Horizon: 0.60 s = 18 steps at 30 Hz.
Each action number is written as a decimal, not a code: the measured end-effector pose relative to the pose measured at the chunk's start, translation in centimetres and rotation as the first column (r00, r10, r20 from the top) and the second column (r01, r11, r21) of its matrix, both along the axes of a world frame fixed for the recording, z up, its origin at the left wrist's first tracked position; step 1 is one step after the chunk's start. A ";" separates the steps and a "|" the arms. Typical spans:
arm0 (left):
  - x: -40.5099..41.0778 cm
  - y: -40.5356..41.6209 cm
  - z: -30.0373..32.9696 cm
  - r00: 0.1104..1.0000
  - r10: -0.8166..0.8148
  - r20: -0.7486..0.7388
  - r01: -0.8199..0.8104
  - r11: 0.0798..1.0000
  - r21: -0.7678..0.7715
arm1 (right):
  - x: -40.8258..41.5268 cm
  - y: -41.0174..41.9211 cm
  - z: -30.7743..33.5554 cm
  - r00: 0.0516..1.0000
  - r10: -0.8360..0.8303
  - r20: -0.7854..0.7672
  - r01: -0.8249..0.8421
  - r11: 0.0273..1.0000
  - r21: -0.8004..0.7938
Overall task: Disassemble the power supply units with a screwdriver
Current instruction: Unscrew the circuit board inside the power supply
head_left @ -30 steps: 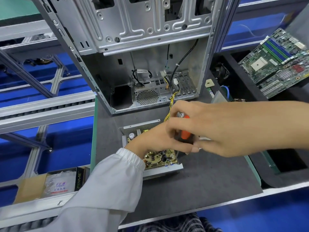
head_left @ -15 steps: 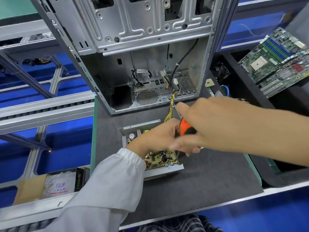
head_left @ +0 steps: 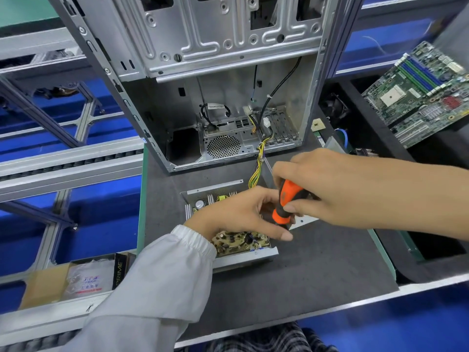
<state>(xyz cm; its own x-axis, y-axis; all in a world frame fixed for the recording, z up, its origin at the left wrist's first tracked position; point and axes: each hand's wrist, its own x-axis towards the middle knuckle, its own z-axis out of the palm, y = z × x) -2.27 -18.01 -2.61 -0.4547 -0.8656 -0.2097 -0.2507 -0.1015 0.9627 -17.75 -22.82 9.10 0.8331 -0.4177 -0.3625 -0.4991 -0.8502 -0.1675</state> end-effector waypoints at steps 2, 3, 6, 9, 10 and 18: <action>0.6 0.2 -0.4 0.996 -0.007 0.094 0.009 1.000 -0.017 | -0.3 -0.2 0.1 1.000 0.001 0.018 0.000 1.000 -0.014; 0.9 0.3 -0.7 0.986 0.001 0.166 0.004 0.999 -0.032 | -0.5 -0.3 0.2 0.999 -0.004 0.040 0.005 1.000 -0.013; 1.5 0.6 -1.5 0.944 -0.006 0.329 0.021 0.999 -0.043 | -1.0 -0.8 0.5 0.995 -0.028 0.092 0.029 1.000 -0.006; 1.6 1.0 -2.0 0.923 -0.033 0.383 0.042 0.999 -0.014 | -1.3 -1.4 0.9 0.987 -0.055 0.149 0.056 0.998 -0.006; 1.7 1.0 -2.3 0.921 -0.017 0.390 0.024 1.000 -0.014 | -1.3 -1.7 1.1 0.983 -0.059 0.172 0.062 0.998 -0.012; 2.2 2.2 -3.1 0.945 0.302 0.124 -0.308 0.951 0.027 | -1.6 -3.1 2.5 0.939 -0.116 0.324 0.105 0.993 0.050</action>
